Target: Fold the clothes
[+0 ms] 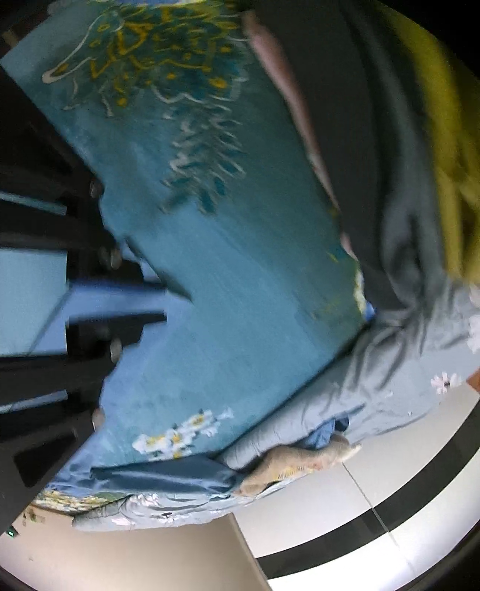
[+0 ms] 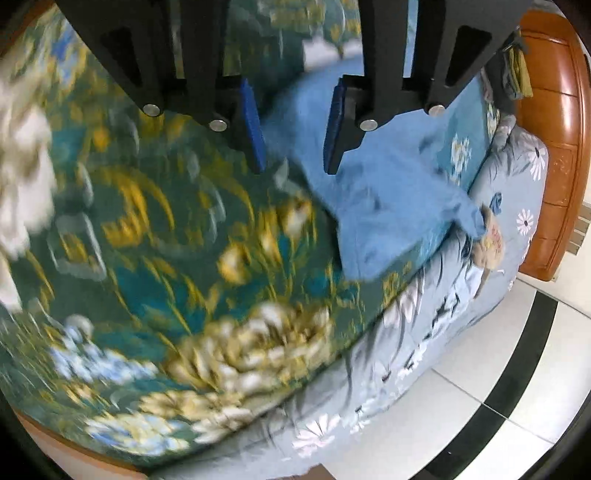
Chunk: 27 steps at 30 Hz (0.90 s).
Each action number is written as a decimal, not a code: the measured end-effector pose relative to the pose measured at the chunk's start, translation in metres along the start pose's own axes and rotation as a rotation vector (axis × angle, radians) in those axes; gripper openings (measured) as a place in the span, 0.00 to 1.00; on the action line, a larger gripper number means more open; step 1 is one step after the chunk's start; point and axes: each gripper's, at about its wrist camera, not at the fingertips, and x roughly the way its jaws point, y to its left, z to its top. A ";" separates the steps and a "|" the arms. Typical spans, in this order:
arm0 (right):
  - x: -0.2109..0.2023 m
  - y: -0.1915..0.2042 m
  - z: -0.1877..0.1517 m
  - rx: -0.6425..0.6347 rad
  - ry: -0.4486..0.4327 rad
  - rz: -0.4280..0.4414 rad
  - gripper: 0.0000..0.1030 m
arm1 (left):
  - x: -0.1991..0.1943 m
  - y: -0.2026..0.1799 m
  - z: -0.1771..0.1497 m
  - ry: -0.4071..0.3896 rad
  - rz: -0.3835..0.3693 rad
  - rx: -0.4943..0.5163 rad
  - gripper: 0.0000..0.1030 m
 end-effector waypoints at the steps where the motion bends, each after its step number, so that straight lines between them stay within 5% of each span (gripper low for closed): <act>1: 0.011 0.004 0.011 0.008 0.005 0.026 0.49 | -0.005 -0.013 0.003 -0.014 -0.005 0.021 0.55; 5: 0.065 0.026 0.045 0.025 0.038 0.069 0.57 | -0.021 -0.058 0.007 -0.071 -0.023 0.087 0.79; 11: 0.121 0.046 0.076 0.015 0.070 0.029 0.57 | -0.024 -0.103 -0.009 -0.102 -0.073 0.123 0.89; 16: 0.131 0.055 0.081 0.017 0.057 0.028 0.53 | -0.027 -0.141 -0.022 -0.128 -0.114 0.153 0.90; 18: 0.132 0.057 0.084 0.022 0.051 0.023 0.27 | -0.022 -0.154 -0.026 -0.120 -0.123 0.159 0.90; 23: 0.120 0.065 0.091 -0.028 0.028 0.011 0.23 | 0.000 -0.169 -0.037 -0.051 -0.138 0.164 0.90; 27: 0.085 0.056 0.108 -0.050 -0.106 -0.084 0.23 | 0.008 -0.170 -0.042 -0.036 -0.133 0.160 0.90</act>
